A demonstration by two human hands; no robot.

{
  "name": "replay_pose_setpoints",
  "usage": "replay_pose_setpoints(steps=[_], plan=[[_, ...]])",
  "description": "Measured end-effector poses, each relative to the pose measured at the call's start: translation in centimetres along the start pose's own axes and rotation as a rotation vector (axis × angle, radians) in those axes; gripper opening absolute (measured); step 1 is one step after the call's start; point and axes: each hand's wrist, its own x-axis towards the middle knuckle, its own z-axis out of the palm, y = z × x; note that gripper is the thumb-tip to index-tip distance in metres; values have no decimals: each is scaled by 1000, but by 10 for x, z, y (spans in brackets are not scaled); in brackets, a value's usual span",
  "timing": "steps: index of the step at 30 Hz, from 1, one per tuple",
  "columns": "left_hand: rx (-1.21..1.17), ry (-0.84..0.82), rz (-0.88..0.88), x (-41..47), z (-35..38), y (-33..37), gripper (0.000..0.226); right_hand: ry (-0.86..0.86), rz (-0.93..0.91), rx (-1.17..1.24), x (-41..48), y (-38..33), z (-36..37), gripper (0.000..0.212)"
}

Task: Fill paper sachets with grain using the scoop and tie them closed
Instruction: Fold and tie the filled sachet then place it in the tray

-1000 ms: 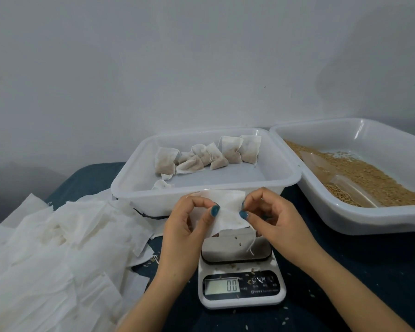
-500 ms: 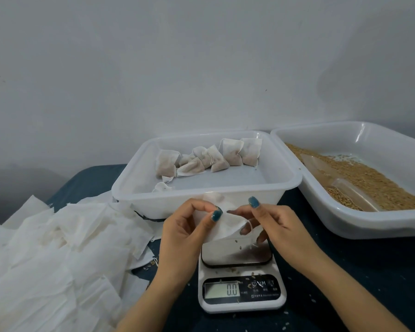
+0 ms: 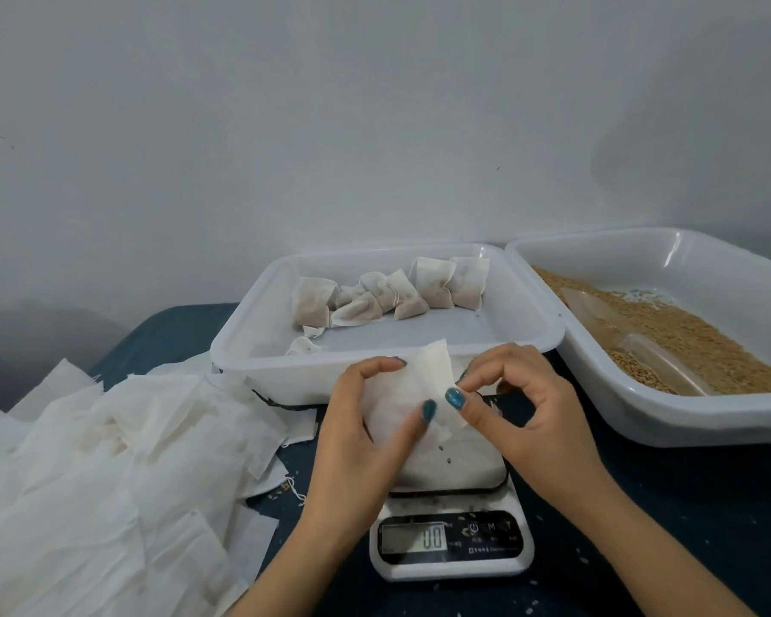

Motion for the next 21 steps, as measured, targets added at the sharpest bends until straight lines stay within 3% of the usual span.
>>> replay_pose_setpoints(steps=[3,5,8,14,21], plan=[[437,-30,163,-3,1,4,88,5,-51,-56,-3,-2,1,11],[597,-37,237,-4,4,6,96,2,-95,-158,-5,-3,5,11],[604,-81,223,-2,8,8,82,0,-201,-264,-7,-4,11,9],[395,-202,82,0,4,-1,27,79,-316,-244,-6,-5,10,24],[309,-223,104,1,6,-2,23,91,-461,-332,-4,-7,6,25]])
